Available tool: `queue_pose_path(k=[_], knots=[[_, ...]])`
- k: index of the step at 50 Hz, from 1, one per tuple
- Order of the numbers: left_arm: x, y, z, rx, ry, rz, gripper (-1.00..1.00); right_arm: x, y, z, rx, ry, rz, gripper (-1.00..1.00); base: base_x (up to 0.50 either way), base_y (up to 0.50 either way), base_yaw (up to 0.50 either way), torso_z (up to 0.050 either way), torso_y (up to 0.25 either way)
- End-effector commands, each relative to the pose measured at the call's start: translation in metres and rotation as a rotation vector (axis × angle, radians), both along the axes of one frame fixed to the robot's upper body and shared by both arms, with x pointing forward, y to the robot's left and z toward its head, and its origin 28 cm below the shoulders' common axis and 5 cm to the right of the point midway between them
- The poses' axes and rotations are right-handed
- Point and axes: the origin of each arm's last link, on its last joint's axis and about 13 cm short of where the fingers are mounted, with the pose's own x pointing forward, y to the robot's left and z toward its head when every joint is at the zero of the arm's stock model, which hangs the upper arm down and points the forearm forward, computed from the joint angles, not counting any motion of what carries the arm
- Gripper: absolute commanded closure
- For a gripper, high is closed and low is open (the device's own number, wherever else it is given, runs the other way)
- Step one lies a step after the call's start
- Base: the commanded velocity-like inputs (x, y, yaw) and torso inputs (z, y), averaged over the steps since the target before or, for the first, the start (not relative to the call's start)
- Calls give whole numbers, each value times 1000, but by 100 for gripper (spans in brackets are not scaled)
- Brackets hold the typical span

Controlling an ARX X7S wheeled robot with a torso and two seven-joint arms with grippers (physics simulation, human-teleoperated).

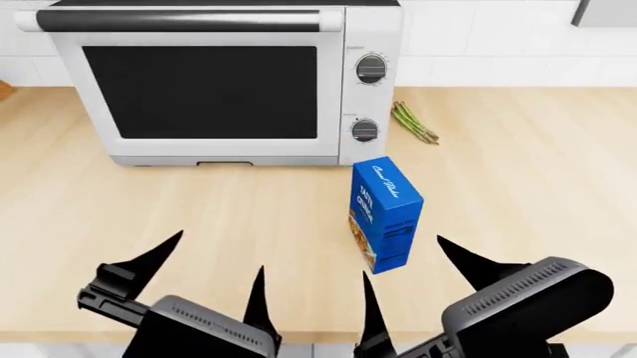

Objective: Pick the boxed food and honey bottle from the counter and place them in the cabinets closest to them.

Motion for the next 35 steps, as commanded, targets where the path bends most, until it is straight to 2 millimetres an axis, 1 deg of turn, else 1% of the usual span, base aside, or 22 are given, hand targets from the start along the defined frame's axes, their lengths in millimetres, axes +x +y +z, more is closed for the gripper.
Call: queue_pose_path(k=[1,7,13,24,35], knots=[[2,4,3,-7,-4,20,-100,7,-4,6,46,-9,-36,-100,0,0,0,0,0],[1,12,16,-13,-37,62,-100,14,-11,21,81,-45,-72,-100,0,0,0,0,2],[1,16,26,-5,-59,79,-100,10,-14,30,97,-77,-81,-100,0,0,0,0,0],[-1,16,37,10,-95,79,-100,12,-17,35,105,-91,-101,-100,0,0,0,0,0],[-2,14,33,7,-81,65,-100,10,-16,35,101,-82,-88,-100,491,0,0,0,0]])
